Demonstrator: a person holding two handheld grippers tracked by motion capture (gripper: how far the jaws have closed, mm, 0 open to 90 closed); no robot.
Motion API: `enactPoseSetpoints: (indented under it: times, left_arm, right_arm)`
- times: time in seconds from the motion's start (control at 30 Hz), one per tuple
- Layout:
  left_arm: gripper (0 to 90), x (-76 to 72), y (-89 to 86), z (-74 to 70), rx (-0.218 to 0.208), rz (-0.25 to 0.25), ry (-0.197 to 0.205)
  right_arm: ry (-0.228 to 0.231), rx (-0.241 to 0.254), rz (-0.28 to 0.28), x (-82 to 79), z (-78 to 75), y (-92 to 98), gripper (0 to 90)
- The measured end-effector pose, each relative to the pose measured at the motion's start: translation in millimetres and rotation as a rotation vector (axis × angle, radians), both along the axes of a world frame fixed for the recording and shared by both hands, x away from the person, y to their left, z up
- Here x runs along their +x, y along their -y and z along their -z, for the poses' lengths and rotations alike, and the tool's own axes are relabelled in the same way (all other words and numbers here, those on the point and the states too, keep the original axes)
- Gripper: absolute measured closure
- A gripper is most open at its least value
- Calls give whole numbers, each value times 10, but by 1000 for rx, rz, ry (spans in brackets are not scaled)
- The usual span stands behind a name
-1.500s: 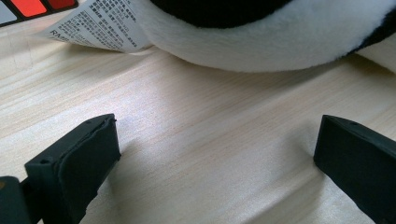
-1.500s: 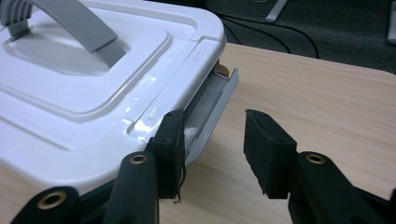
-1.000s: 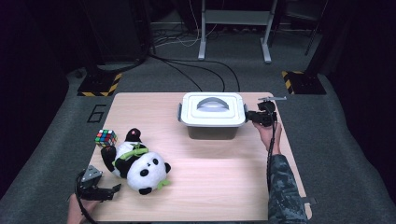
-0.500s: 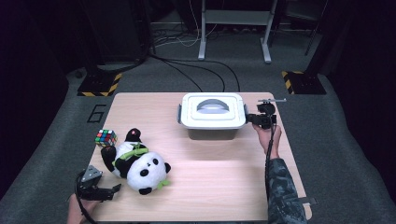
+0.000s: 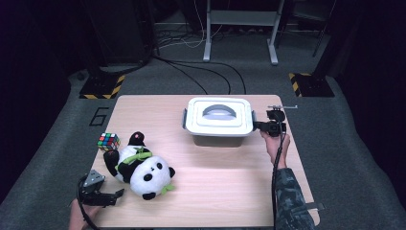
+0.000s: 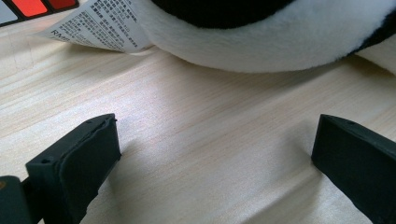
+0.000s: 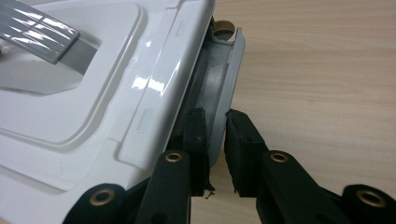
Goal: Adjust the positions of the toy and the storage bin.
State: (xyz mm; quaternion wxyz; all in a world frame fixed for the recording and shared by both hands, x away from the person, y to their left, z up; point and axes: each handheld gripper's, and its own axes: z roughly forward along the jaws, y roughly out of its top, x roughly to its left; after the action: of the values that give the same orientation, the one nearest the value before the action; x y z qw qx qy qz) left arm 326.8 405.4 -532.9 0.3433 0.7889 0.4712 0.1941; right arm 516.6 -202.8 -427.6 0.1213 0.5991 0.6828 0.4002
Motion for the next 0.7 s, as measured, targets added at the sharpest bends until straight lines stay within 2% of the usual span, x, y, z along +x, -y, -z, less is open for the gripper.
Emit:
enactPoseSetpoints:
  times: [0.2,0.33,0.43,0.5,0.57,0.7]
  left_arm:
    - [9,0,0,0,0,0,0]
    - [9,0,0,0,0,-1,0]
    - [9,0,0,0,0,0,0]
    - [9,0,0,0,0,0,0]
    - [9,0,0,0,0,0,0]
    - [9,0,0,0,0,0,0]
  right_arm:
    - [7,-11,1,-61,2,10,783]
    - [30,-44,-16,-54,9,1,756]
    - [37,-70,-8,-45,-1,7,661]
    - [45,-89,0,-45,-14,23,560]
    - [55,-90,-12,-40,-33,58,500]
    - [88,-128,-23,-39,-102,103,312]
